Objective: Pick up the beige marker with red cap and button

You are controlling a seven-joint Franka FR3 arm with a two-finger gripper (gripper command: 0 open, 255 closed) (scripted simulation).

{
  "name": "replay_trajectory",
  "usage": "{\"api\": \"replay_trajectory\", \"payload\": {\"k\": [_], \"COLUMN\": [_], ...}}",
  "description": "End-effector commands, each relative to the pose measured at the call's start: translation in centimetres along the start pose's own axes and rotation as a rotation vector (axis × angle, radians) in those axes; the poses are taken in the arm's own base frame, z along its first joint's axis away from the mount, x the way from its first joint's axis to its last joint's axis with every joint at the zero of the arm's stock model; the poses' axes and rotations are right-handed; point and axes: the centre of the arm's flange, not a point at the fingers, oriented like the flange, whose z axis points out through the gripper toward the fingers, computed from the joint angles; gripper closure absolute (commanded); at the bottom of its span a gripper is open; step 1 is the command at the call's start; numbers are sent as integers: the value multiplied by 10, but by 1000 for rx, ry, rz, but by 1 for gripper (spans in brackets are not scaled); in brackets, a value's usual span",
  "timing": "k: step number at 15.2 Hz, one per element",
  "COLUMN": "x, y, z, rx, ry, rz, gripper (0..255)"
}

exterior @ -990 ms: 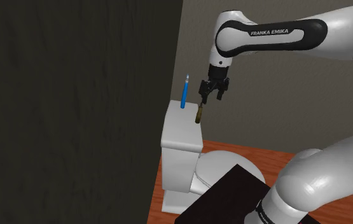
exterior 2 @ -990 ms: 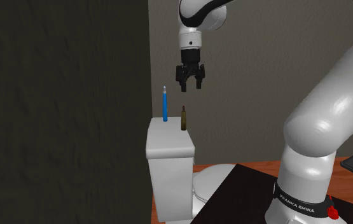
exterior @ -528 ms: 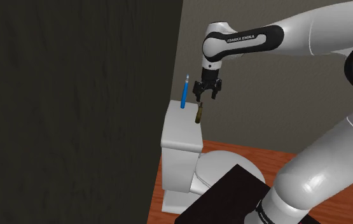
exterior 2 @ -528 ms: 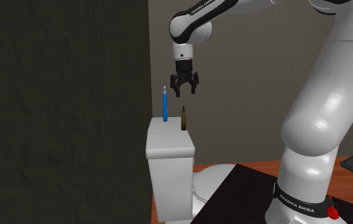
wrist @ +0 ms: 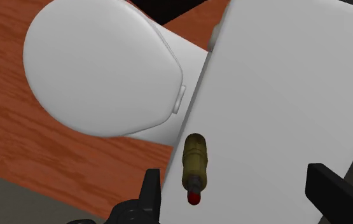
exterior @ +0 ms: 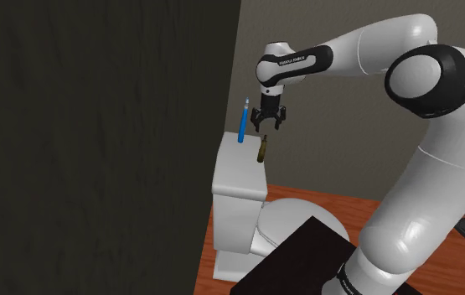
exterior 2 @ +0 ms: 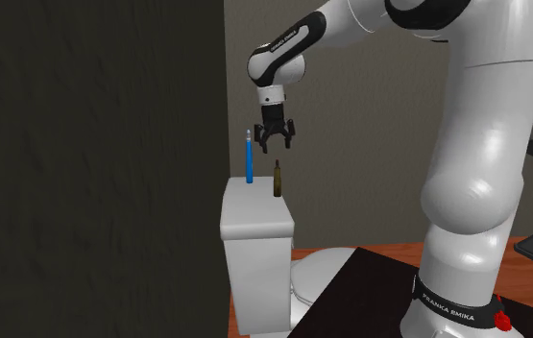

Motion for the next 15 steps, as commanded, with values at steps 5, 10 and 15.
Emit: {"api": "replay_trajectory", "payload": {"k": [5, 10, 15], "x": [45, 45, 46], "y": [19, 16, 15], "z": [32, 59, 61], "rx": [-14, -14, -13], "ry": [-10, -10, -10], "rz": [73, 73, 73], "gripper": [0, 0, 255]}}
